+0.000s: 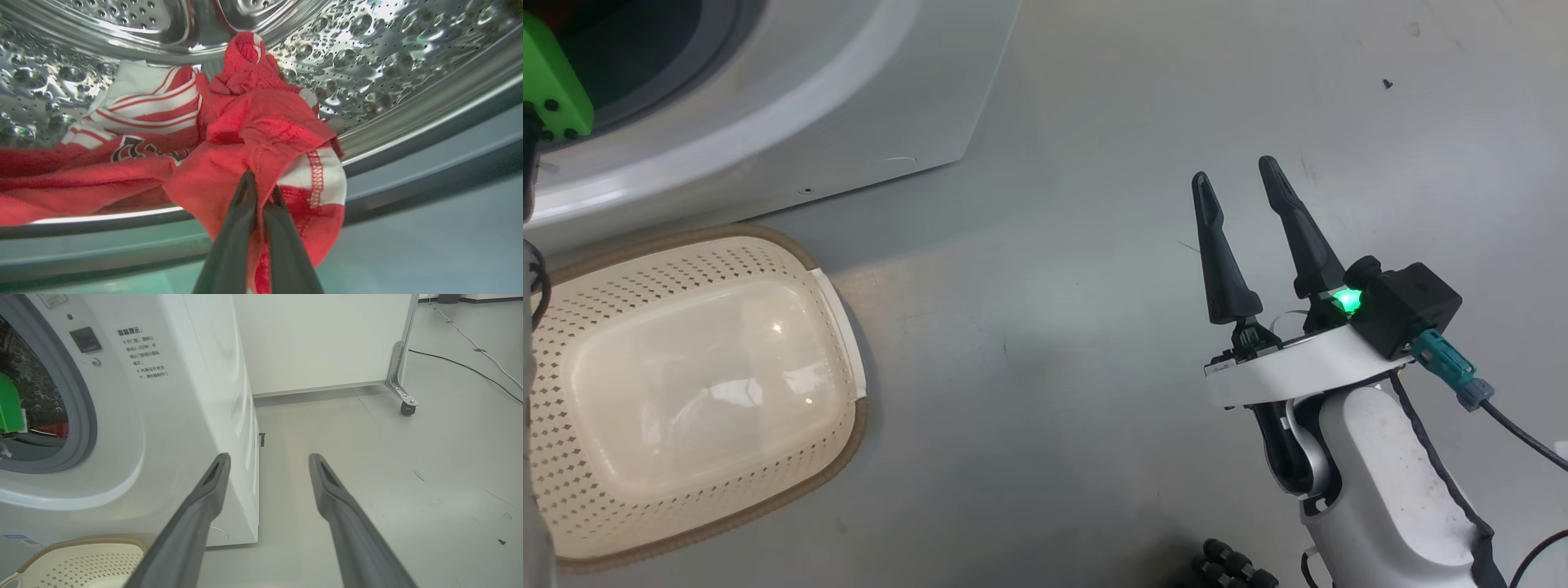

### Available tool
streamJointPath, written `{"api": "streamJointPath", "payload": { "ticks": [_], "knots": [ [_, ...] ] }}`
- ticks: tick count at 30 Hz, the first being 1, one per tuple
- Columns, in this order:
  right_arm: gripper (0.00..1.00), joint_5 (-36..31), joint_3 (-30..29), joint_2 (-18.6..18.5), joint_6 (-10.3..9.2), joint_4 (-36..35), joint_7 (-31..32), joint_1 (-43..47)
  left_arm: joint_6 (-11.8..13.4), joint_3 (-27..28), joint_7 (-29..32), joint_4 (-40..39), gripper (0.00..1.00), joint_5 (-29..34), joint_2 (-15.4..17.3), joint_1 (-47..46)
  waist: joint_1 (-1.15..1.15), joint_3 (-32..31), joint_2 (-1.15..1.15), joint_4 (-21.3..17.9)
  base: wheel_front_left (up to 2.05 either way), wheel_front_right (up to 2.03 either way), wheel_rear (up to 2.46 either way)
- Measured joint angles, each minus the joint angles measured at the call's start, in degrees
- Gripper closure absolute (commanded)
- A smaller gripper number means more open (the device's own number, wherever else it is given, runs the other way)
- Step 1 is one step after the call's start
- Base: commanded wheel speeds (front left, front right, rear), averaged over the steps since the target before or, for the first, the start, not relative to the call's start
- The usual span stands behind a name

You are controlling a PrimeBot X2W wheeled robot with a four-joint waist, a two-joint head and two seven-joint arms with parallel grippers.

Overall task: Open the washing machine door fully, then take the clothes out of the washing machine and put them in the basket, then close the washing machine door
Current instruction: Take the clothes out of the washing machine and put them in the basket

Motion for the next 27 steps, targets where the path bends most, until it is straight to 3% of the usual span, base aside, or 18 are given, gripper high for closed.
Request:
{"api": "streamJointPath", "payload": {
  "ticks": [9, 27],
  "knots": [
    [0.00, -1.7, -1.0, 0.0, 0.05, 1.1, 0.0, 0.0, 0.0, 0.3, -7.9, -0.8, 1.00, 0.2, -2.3, 0.4, 0.00, -2.2, 0.00, 2.0, 0.00, 0.00, 0.00],
    [0.00, -6.0, -3.3, -0.1, 1.44, 4.3, 0.0, 3.1, 0.0, 0.3, -25.6, -5.3, 1.00, 0.2, -7.1, 10.7, 0.00, -9.2, 0.00, 6.9, 0.00, 0.00, 0.00]
  ]
}}
